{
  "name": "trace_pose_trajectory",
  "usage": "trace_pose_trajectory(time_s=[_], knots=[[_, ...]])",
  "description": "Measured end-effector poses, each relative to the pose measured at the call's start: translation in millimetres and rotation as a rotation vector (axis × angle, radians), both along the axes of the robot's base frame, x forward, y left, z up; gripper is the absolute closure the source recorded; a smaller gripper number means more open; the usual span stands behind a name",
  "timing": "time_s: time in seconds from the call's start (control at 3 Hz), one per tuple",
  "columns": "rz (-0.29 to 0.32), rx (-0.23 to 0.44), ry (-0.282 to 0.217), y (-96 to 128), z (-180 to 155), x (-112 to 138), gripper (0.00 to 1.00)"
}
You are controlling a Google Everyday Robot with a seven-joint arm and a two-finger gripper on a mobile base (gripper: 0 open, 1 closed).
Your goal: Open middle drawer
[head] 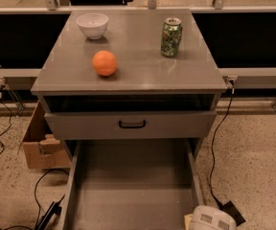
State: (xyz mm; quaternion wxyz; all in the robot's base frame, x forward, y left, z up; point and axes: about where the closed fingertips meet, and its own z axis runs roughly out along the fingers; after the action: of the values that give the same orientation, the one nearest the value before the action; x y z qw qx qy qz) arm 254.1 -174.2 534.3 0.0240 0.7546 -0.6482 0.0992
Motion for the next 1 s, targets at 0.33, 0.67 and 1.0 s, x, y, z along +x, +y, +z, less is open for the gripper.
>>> trace_pose_trajectory(time_s=[0.33, 0.67, 1.0], knots=[[0.024, -0.074, -0.063, 28.3, 81.2, 11.8, 0.0], [-0.035, -0.093, -0.133, 41.2, 173.5, 21.4, 0.0], [-0.272, -0.123, -0.161, -43.1, 255.9, 44.0, 0.0]])
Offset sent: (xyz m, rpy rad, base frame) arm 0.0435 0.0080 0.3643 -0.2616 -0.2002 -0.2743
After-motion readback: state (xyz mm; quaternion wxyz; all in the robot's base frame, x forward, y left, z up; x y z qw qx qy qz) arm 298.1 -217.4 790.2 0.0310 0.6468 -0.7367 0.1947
